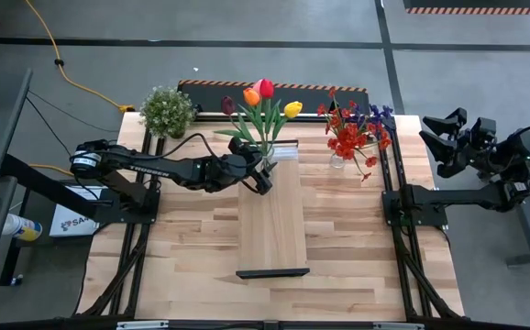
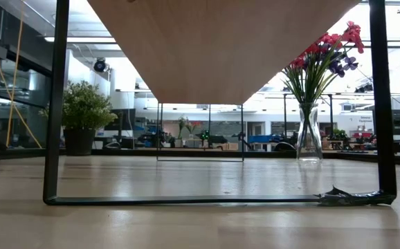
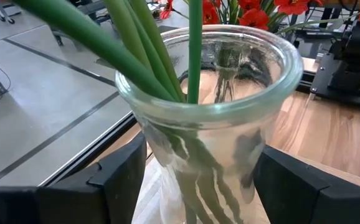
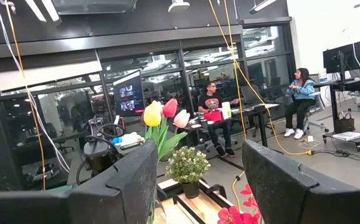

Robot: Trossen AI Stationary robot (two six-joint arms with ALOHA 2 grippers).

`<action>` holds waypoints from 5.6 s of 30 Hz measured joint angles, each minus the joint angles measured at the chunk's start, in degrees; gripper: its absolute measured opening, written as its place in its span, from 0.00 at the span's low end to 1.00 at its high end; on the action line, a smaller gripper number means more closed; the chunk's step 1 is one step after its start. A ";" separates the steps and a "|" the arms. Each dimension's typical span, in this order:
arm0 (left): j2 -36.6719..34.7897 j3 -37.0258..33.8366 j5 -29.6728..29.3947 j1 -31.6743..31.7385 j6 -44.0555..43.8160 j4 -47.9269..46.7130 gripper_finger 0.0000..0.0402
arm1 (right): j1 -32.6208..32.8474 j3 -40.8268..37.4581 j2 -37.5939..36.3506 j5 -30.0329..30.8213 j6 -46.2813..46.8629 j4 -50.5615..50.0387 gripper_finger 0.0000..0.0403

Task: Pick and place flowers into a vace then onto a shelf
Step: Put the left transparent vase with flowers on the shelf, then put the transparent vase with flowers on the shelf

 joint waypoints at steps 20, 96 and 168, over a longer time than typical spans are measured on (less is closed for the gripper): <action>-0.53 0.00 -1.33 0.00 0.00 -2.39 0.99 | -0.02 0.02 0.00 -0.02 0.00 0.00 0.55; -27.02 0.07 12.66 0.00 -17.88 -49.87 0.99 | -0.04 -19.33 1.45 -7.48 42.70 -33.37 0.48; -26.99 0.07 12.61 0.00 -17.60 -53.68 0.99 | -5.26 -47.18 14.86 14.96 25.30 22.40 0.46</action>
